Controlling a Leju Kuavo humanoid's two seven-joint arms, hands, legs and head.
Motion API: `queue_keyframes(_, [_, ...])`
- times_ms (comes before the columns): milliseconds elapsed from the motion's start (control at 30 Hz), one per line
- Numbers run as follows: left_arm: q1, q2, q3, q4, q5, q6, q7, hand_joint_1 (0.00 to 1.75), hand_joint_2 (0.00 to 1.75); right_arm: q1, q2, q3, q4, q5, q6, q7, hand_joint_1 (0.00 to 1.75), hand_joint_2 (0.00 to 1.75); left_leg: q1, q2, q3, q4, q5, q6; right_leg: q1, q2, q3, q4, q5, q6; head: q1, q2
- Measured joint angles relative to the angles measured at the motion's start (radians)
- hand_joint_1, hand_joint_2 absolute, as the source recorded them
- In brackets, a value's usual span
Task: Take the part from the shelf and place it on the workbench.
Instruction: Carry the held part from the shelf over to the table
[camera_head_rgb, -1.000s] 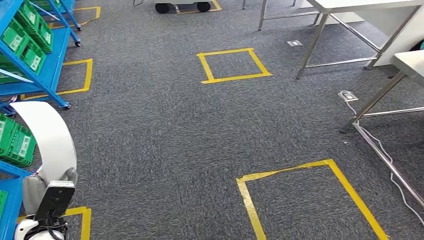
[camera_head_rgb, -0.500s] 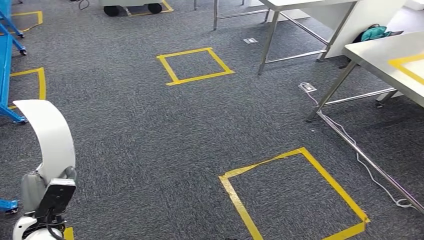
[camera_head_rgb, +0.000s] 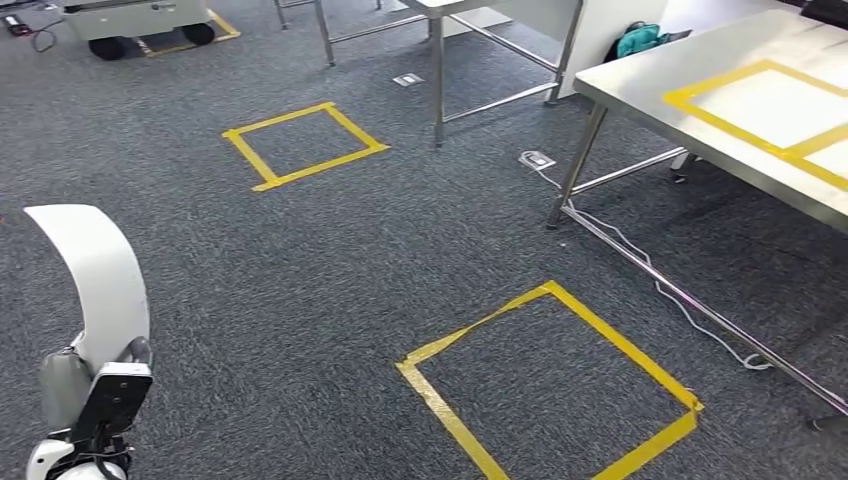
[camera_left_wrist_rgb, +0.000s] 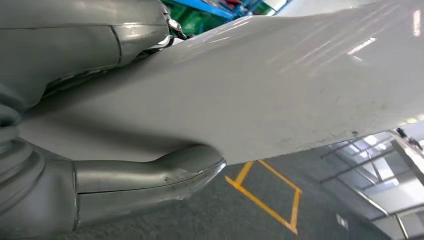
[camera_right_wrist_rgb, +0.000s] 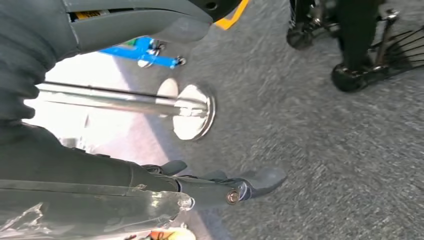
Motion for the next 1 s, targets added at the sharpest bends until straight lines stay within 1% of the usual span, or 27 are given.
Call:
queue_keyframes(33, [0.001,0.001,0.0,0.001,0.0,0.0,0.0,1.75,1.75,0.001,0.0,-0.001,0.001,0.0,0.0,-0.002,0.0,1.75,0.0,-0.002,-0.022,0.009,0.023,-0.001,-0.001,0.017,0.009,0.0,-0.007,0.001,0.0,0.0])
queue_keyframes(67, [0.001,0.002,0.0,0.002,-0.001,0.0,0.0,1.75,1.75,0.003,0.0,-0.002,0.002,0.0,0.0,-0.002,0.0,1.75,0.002,-0.006,-0.025,-0.019,0.065,-0.002,-0.003,0.034,0.021,0.0,-0.015,0.005,0.0,0.0])
queue_keyframes(100, [0.001,0.003,0.0,0.002,-0.002,0.001,0.0,1.75,1.75,0.005,0.0,-0.002,0.003,0.0,0.0,-0.002,0.0,1.75,0.004,-0.018,-0.014,-0.073,0.118,-0.005,-0.006,0.05,0.033,0.0,-0.023,0.009,0.0,0.0])
queue_keyframes(133, [0.002,0.003,0.0,0.002,-0.003,0.001,0.0,1.75,1.75,0.006,0.0,-0.003,0.005,0.001,0.0,-0.002,0.0,1.75,0.008,-0.043,0.004,-0.132,0.161,-0.008,-0.007,0.065,0.04,0.002,-0.032,0.016,-0.001,0.0])
queue_keyframes(167, [0.003,0.004,0.0,0.003,-0.004,0.002,0.0,1.75,1.75,0.005,-0.001,-0.003,0.006,0.001,0.0,-0.002,0.0,1.75,0.012,-0.066,0.024,-0.191,0.18,-0.008,-0.008,0.08,0.043,0.005,-0.042,0.022,-0.002,0.0])
queue_keyframes(200, [0.004,0.004,-0.001,0.003,-0.007,0.003,0.0,1.75,1.75,0.004,-0.001,-0.003,0.006,0.002,0.0,-0.003,0.0,1.75,0.015,-0.084,0.04,-0.229,0.183,-0.006,-0.01,0.093,0.041,0.005,-0.048,0.029,-0.002,0.0])
queue_keyframes(233, [0.004,0.004,-0.001,0.004,-0.008,0.004,0.001,1.75,1.75,0.003,-0.001,-0.004,0.007,0.002,0.0,-0.004,0.0,1.75,0.015,-0.092,0.05,-0.249,0.172,0.001,-0.01,0.104,0.04,0.005,-0.051,0.036,-0.003,0.0])
queue_keyframes(267, [0.003,0.003,-0.003,0.004,-0.01,0.005,0.001,1.75,1.75,0.004,-0.002,-0.004,0.007,0.002,0.0,-0.005,0.0,1.75,0.013,-0.083,0.059,-0.261,0.162,0.011,-0.012,0.112,0.043,0.002,-0.051,0.041,-0.003,0.0])
queue_keyframes(300, [0.002,0.004,-0.004,0.004,-0.011,0.006,0.001,1.75,1.75,0.007,-0.002,-0.004,0.008,0.003,0.0,-0.005,0.0,1.75,0.012,-0.073,0.065,-0.262,0.16,0.02,-0.013,0.107,0.046,-0.001,-0.053,0.047,-0.002,0.0])
queue_keyframes(333, [0.001,0.004,-0.004,0.004,-0.012,0.007,0.001,1.75,1.75,0.009,-0.001,-0.004,0.009,0.003,0.0,-0.003,0.0,1.75,0.011,-0.063,0.073,-0.264,0.157,0.028,-0.012,0.083,0.046,0.009,-0.058,0.053,0.001,0.0])
queue_keyframes(367, [0.001,0.003,-0.005,0.004,-0.015,0.009,0.001,1.75,1.75,0.009,-0.001,-0.004,0.009,0.003,0.001,-0.001,0.0,1.75,0.01,-0.052,0.083,-0.266,0.154,0.035,-0.01,0.05,0.032,0.037,-0.072,0.057,0.005,0.0])
queue_keyframes(400, [0.003,0.004,-0.007,0.004,-0.02,0.011,0.001,1.75,1.75,0.007,-0.001,-0.004,0.01,0.004,0.001,0.001,0.0,1.75,0.009,-0.042,0.092,-0.267,0.148,0.04,-0.008,0.015,0.003,0.087,-0.091,0.06,0.009,0.0])
queue_keyframes(433, [0.006,0.004,-0.008,0.004,-0.027,0.015,0.001,1.75,1.75,0.004,-0.001,-0.004,0.011,0.004,0.001,0.001,0.0,1.75,0.006,-0.029,0.099,-0.267,0.142,0.044,-0.007,-0.012,-0.039,0.155,-0.115,0.06,0.012,0.0])
queue_keyframes(467, [0.008,0.004,-0.011,0.004,-0.033,0.019,0.001,1.75,1.75,0.001,-0.001,-0.004,0.011,0.005,0.001,-0.001,0.0,1.75,0.003,-0.016,0.106,-0.267,0.134,0.047,-0.007,-0.023,-0.085,0.222,-0.136,0.059,0.013,0.0])
queue_keyframes(500, [0.009,0.004,-0.013,0.004,-0.039,0.023,0.001,1.75,1.75,0.001,-0.002,-0.004,0.011,0.006,0.001,-0.003,0.0,1.75,0.0,-0.004,0.115,-0.267,0.126,0.049,-0.006,-0.027,-0.124,0.269,-0.146,0.058,0.013,0.0])
queue_keyframes(533, [0.01,0.005,-0.016,0.004,-0.043,0.027,0.001,1.75,1.75,0.002,-0.002,-0.004,0.012,0.006,0.001,-0.005,0.0,1.75,-0.003,0.008,0.125,-0.267,0.116,0.05,-0.006,-0.028,-0.148,0.284,-0.139,0.056,0.013,0.0])
queue_keyframes(567, [0.01,0.005,-0.019,0.004,-0.046,0.03,0.001,1.75,1.75,0.004,-0.002,-0.005,0.013,0.007,0.001,-0.005,0.0,1.75,-0.005,0.019,0.139,-0.268,0.106,0.05,-0.004,-0.03,-0.152,0.26,-0.109,0.052,0.013,0.0])
queue_keyframes(600, [0.01,0.005,-0.022,0.004,-0.048,0.033,0.001,1.75,1.75,0.006,-0.002,-0.006,0.014,0.007,0.001,-0.004,0.0,1.75,-0.007,0.03,0.154,-0.268,0.095,0.05,-0.002,-0.038,-0.14,0.205,-0.061,0.045,0.014,0.0])
queue_keyframes(633, [0.01,0.005,-0.025,0.004,-0.051,0.036,0.001,1.75,1.75,0.007,-0.002,-0.008,0.015,0.007,0.001,-0.004,0.0,1.75,-0.009,0.04,0.169,-0.269,0.084,0.05,0.005,-0.06,-0.123,0.141,-0.01,0.036,0.013,0.0])
queue_keyframes(667, [0.01,0.005,-0.028,0.004,-0.052,0.038,0.001,1.75,1.75,0.007,-0.002,-0.009,0.015,0.008,0.001,-0.003,0.0,1.75,-0.011,0.05,0.181,-0.269,0.074,0.047,0.012,-0.083,-0.11,0.087,0.021,0.028,0.012,0.0])
queue_keyframes(700, [0.011,0.005,-0.03,0.004,-0.053,0.04,0.001,1.75,1.75,0.005,-0.002,-0.01,0.016,0.008,0.001,-0.003,0.0,1.75,-0.014,0.06,0.188,-0.269,0.065,0.043,0.018,-0.103,-0.099,0.055,0.04,0.021,0.011,0.0])
queue_keyframes(733, [0.011,0.006,-0.032,0.005,-0.053,0.041,0.001,1.75,1.75,0.003,-0.002,-0.011,0.016,0.008,0.001,-0.004,0.0,1.75,-0.015,0.068,0.193,-0.268,0.06,0.038,0.024,-0.114,-0.097,0.043,0.046,0.015,0.009,0.0])
queue_keyframes(800, [0.011,0.006,-0.036,0.005,-0.054,0.042,0.001,1.75,1.75,0.0,-0.002,-0.011,0.017,0.008,0.002,-0.005,0.0,1.75,-0.016,0.08,0.199,-0.26,0.056,0.027,0.023,-0.094,-0.088,0.039,0.049,0.008,0.007,0.0])
queue_keyframes(833, [0.01,0.006,-0.038,0.005,-0.055,0.042,0.001,1.75,1.75,-0.001,-0.003,-0.012,0.017,0.008,0.002,-0.005,0.0,1.75,-0.015,0.074,0.197,-0.246,0.055,0.023,0.02,-0.08,-0.083,0.034,0.051,0.005,0.006,0.0])
queue_keyframes(867, [0.009,0.007,-0.04,0.005,-0.055,0.042,0.001,1.75,1.75,-0.003,-0.003,-0.012,0.017,0.008,0.002,-0.005,0.0,1.75,-0.013,0.059,0.185,-0.218,0.047,0.018,0.016,-0.068,-0.075,0.028,0.052,0.001,0.004,0.0])
queue_keyframes(933, [0.01,0.009,-0.041,0.005,-0.056,0.043,0.0,1.75,1.75,-0.008,-0.004,-0.012,0.017,0.009,0.001,-0.006,0.0,1.75,-0.01,0.018,0.127,-0.117,0.004,0.01,0.01,-0.042,-0.067,0.021,0.051,-0.006,0.0,0.0])
queue_keyframes(1000, [0.013,0.011,-0.042,0.005,-0.056,0.043,0.0,1.75,1.75,-0.009,-0.005,-0.012,0.017,0.009,0.002,-0.007,0.0,1.75,-0.006,0.001,0.055,-0.016,-0.043,0.004,0.008,-0.013,-0.065,0.02,0.049,-0.01,-0.002,0.0])
